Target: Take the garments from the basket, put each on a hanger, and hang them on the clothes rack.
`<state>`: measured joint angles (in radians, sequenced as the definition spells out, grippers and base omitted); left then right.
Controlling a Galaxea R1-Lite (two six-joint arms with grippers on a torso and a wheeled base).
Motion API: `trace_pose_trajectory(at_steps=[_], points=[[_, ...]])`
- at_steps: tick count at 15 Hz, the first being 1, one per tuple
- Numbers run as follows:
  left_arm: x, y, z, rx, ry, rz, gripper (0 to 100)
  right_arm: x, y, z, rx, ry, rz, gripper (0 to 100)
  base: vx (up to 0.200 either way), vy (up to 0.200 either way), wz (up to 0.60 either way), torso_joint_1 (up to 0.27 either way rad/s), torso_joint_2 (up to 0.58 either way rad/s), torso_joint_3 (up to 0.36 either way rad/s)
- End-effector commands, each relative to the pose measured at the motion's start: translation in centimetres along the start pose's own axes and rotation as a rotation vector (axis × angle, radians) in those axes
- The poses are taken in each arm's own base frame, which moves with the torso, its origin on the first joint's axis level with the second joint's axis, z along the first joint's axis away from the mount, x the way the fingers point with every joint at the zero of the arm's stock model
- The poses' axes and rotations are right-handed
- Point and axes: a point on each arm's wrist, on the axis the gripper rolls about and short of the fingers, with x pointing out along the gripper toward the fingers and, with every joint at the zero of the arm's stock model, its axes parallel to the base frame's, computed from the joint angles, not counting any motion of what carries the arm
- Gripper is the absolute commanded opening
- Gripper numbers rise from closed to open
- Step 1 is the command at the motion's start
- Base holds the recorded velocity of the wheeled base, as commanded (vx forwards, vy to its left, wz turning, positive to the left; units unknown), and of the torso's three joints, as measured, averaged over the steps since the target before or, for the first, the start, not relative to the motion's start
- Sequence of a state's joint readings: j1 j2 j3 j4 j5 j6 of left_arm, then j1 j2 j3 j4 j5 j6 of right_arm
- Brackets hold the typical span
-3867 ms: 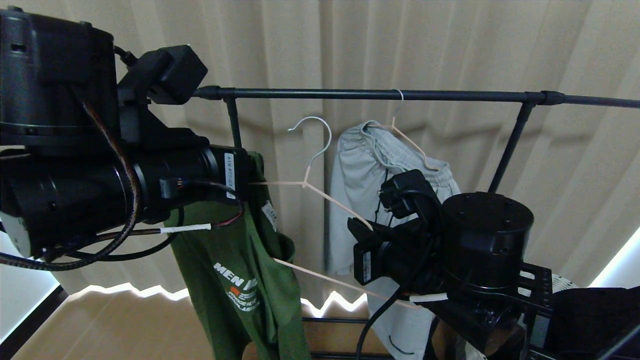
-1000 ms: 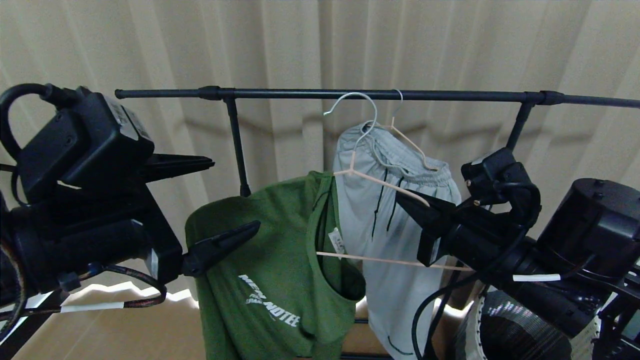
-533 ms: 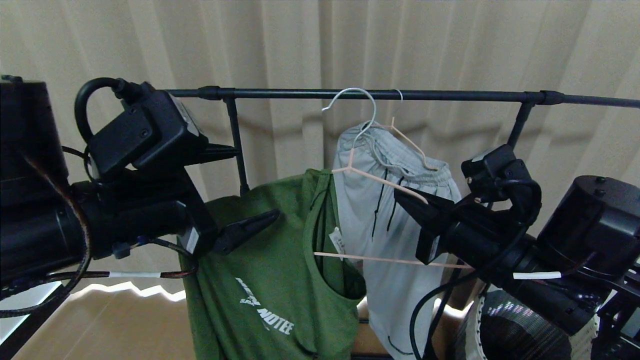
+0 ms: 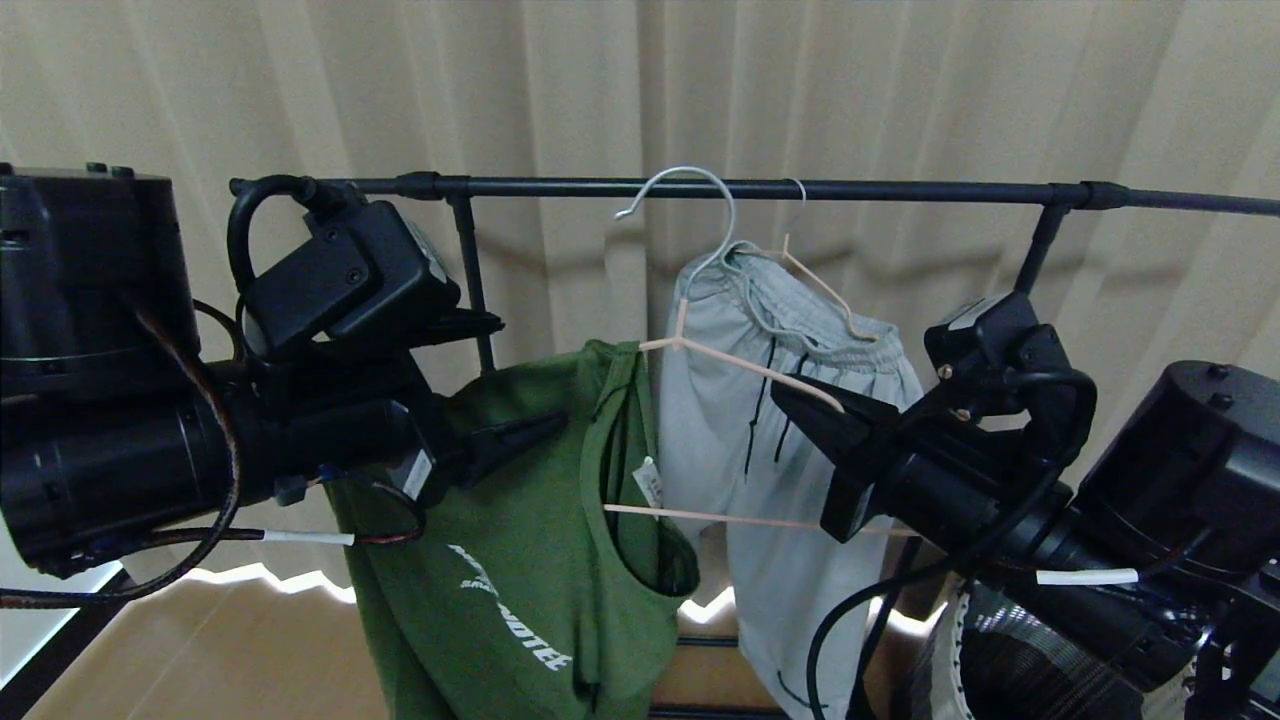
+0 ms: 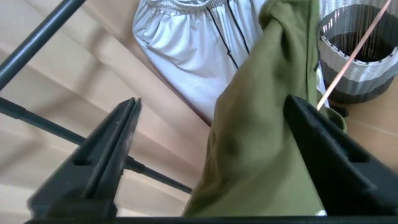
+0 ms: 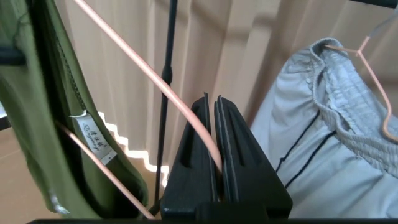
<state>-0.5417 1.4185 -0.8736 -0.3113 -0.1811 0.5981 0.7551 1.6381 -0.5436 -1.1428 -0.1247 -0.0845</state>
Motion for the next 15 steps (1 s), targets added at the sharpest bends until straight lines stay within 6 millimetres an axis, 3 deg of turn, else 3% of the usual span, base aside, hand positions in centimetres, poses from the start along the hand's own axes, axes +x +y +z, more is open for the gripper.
trace_pose_trajectory(at_steps=[1,9,10,13,15], points=[[0.1,0.0,-0.1,-0.001,0.004,-0.002,0,0.0,0.2,0.0,0.0,0.0,0.009,0,0.0,0.0,0.0,0.0,0.0,0.0],[0.1,-0.2,-0.5,-0.005,0.014,-0.002,0,-0.1,0.2,0.1,-0.001,-0.003,0.014,0,0.0,0.0,0.0,0.0,0.0,0.0],[0.1,-0.1,-0.5,-0.003,0.0,0.011,0,-0.1,0.2,0.0,-0.003,-0.002,0.012,100,0.0,0.0,0.0,0.0,0.0,0.0],[0.1,-0.1,-0.6,0.004,-0.032,0.038,0,-0.2,0.2,-0.1,-0.003,0.002,0.008,100,0.0,0.0,0.0,0.0,0.0,0.0],[-0.3,0.7,-2.2,-0.008,-0.001,0.12,0,-0.9,-0.4,0.1,0.0,-0.014,-0.023,100,0.0,0.0,0.0,0.0,0.0,0.0]])
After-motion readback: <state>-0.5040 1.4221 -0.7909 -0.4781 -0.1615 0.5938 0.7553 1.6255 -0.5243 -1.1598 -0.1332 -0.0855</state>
